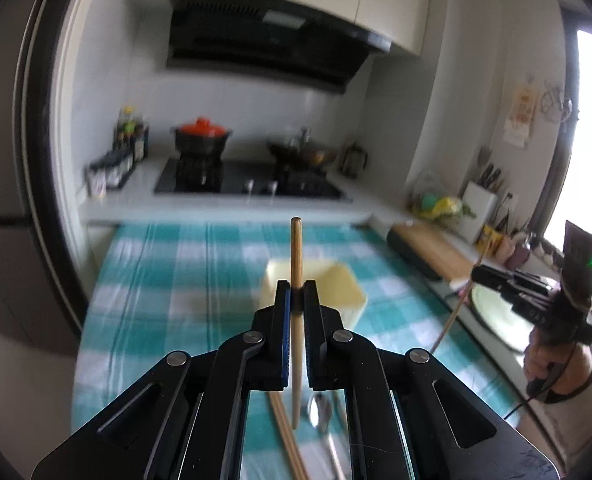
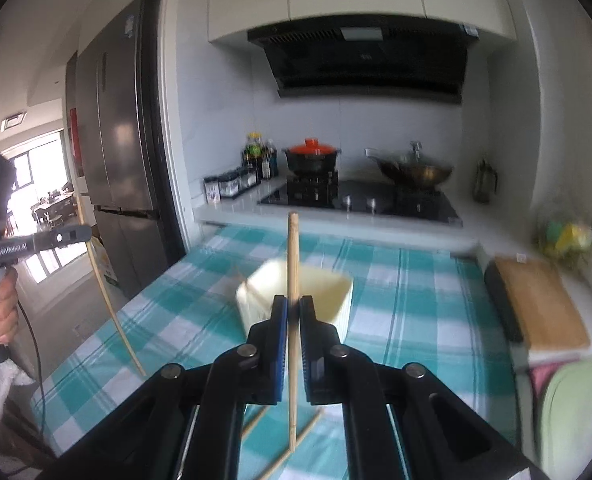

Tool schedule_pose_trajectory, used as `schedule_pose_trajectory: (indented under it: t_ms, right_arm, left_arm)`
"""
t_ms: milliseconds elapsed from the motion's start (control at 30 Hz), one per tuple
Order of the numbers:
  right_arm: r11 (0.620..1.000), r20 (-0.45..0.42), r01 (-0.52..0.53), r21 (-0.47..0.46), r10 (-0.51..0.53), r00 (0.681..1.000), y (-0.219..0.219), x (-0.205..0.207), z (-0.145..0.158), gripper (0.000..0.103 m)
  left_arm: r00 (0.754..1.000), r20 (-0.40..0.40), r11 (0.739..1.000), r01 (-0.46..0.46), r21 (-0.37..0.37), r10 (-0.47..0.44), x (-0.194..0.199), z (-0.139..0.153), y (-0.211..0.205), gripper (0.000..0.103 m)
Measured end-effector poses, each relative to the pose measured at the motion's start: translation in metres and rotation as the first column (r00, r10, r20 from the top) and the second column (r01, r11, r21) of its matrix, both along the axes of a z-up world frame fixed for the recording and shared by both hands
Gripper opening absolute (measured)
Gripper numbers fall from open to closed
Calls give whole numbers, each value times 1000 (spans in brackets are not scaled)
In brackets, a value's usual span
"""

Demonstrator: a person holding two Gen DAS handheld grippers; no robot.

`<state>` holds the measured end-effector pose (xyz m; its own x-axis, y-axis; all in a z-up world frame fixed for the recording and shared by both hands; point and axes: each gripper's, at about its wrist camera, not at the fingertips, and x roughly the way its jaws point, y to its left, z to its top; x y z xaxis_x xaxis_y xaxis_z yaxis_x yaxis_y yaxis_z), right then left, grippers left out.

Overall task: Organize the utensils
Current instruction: 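Lower both held chopsticks upright into the cream holder and open both tools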

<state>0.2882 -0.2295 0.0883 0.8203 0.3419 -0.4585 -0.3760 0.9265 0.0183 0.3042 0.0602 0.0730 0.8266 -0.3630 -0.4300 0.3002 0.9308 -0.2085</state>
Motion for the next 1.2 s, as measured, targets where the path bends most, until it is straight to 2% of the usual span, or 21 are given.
schedule_pose_trajectory:
  t_ms: [200,267,367,500,633,833,900,933,967,1067,1200]
  right_arm:
    - [1000,141,8,20,-11,990,16,52,33,6]
    - [1000,206,20,19,-23,978,22,66,33,6]
    - [1000,231,22,12,-24,973,31,90,21,6]
    - [1000,141,19,6,-20,990,35,129,-12,6]
    - [1000,-21,26,15,-25,999,32,165,-51,6]
    - [999,-216,17,34,-9,976,29,198,-94,8]
    - [998,-264,26,52,-12,964,27,201,-100,16]
    - [997,-272,39,60,-21,962,26,200,-99,32]
    - [996,-266,51,69,-31,963,23,195,-94,42]
    - [997,-223,37,64,-21,975,17,172,-72,43]
    - [1000,-184,7,14,-4,983,9,127,-39,43]
  left_arm:
    - [989,130,998,-62,-30,66,60,38,-25,4]
    - [981,168,995,-88,-36,93,78,42,-34,4]
    - [974,187,992,-121,-36,126,111,34,-52,4]
    - [991,77,993,-111,-27,113,158,-2,-71,4]
    - [994,-64,996,-85,8,86,195,-48,-84,4]
    - [978,-200,998,-46,42,53,218,-94,-102,5]
    - [966,-254,996,-35,76,54,219,-100,-106,15]
    - [961,-273,996,-31,87,54,217,-99,-107,35]
    - [959,-279,996,-28,90,52,211,-94,-105,50]
    - [969,-246,995,-8,95,31,186,-73,-95,58]
    - [963,-271,994,33,102,-4,142,-50,-71,69]
